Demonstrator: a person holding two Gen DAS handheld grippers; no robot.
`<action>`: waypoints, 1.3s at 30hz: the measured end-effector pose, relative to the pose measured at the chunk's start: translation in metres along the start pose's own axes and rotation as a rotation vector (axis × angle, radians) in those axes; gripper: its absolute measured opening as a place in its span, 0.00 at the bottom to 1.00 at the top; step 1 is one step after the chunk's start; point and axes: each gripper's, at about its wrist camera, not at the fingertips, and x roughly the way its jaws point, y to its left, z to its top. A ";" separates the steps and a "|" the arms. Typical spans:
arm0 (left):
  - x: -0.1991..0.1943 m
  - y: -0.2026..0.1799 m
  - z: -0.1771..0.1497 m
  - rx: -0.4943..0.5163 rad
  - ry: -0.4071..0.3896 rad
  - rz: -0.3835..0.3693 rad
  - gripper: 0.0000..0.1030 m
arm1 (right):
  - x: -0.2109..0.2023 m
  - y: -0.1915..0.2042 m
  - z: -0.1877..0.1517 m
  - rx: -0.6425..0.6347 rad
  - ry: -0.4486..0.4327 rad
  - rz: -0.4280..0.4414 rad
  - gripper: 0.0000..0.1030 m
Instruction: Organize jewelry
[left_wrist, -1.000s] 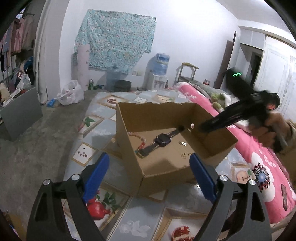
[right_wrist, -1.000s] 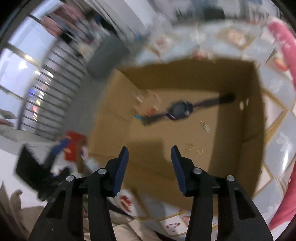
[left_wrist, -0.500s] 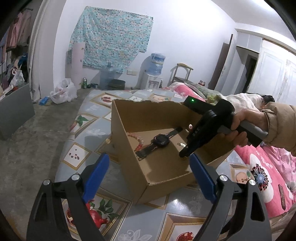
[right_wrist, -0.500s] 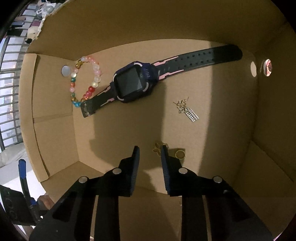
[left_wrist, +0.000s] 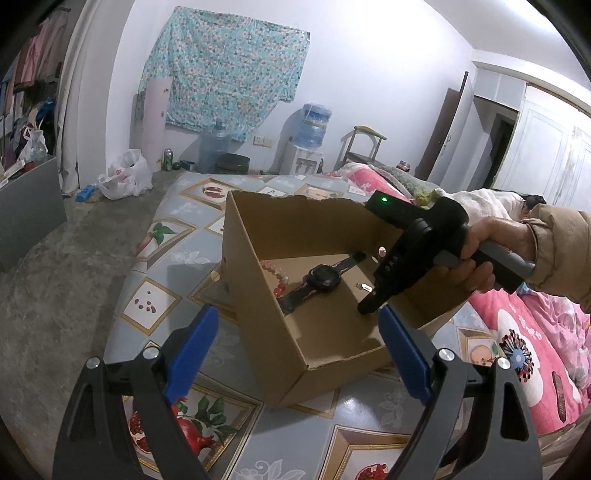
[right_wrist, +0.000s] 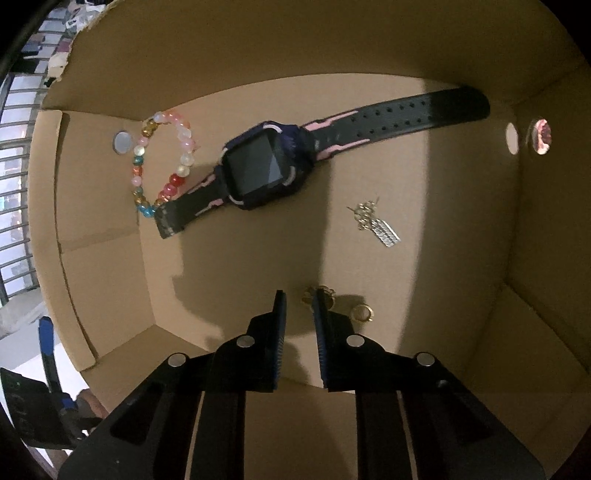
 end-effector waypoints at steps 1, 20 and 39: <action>-0.001 -0.001 0.000 0.000 -0.001 0.001 0.84 | 0.002 0.002 0.000 -0.002 0.005 0.008 0.15; 0.000 0.000 0.000 -0.007 -0.001 0.005 0.84 | 0.010 -0.024 0.008 0.080 -0.082 0.257 0.19; 0.000 0.002 -0.004 -0.011 -0.005 0.006 0.84 | 0.009 0.014 -0.018 -0.199 -0.140 -0.094 0.21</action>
